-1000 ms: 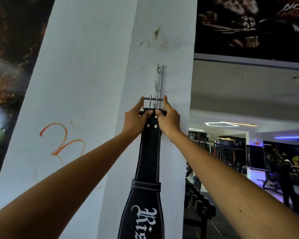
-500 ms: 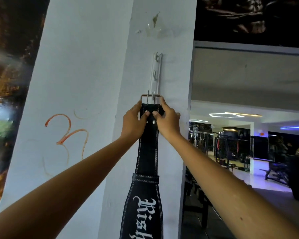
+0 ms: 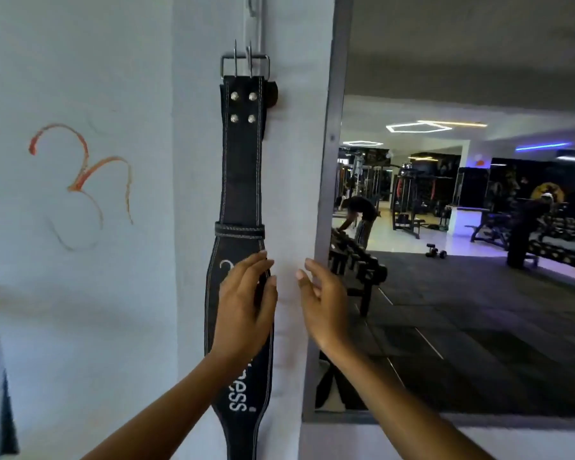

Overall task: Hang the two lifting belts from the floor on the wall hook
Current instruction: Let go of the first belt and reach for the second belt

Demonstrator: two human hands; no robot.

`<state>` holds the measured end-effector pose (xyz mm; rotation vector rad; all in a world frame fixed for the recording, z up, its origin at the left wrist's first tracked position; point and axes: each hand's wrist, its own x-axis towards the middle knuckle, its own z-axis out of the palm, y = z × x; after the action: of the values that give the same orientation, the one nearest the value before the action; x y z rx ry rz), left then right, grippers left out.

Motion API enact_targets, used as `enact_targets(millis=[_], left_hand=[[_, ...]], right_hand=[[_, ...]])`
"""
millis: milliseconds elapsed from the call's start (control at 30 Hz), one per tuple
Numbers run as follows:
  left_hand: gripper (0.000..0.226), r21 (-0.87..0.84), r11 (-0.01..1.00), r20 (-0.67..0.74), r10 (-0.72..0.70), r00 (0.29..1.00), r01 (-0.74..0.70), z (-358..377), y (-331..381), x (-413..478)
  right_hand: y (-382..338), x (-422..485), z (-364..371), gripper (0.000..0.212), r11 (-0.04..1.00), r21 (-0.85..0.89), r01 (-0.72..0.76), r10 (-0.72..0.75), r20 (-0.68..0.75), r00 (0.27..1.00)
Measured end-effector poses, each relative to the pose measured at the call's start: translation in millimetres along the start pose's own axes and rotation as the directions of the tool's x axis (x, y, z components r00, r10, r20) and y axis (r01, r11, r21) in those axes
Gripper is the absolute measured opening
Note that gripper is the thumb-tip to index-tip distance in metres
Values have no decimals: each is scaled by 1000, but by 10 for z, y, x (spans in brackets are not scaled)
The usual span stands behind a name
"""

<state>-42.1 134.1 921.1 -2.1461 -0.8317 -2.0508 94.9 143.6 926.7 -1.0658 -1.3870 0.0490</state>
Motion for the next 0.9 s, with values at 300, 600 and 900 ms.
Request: enact_targets(millis=[300,600,900], left_hand=[[23,34,935,328,-345,880,354,562,-249,-1500],[20,249,740,475,-655,588,624,957,-390,-2984],[15,520,441,559,-823,99,732,979,-729,-4967]], right_hand=[[901,-1256,-101,37,941,-41,-337,339,108,935],[1801,-2474,-366,34,803,-245,-543,579,109,808],[2732,-4304,-138,31,489,-353,-798,871,153,467]])
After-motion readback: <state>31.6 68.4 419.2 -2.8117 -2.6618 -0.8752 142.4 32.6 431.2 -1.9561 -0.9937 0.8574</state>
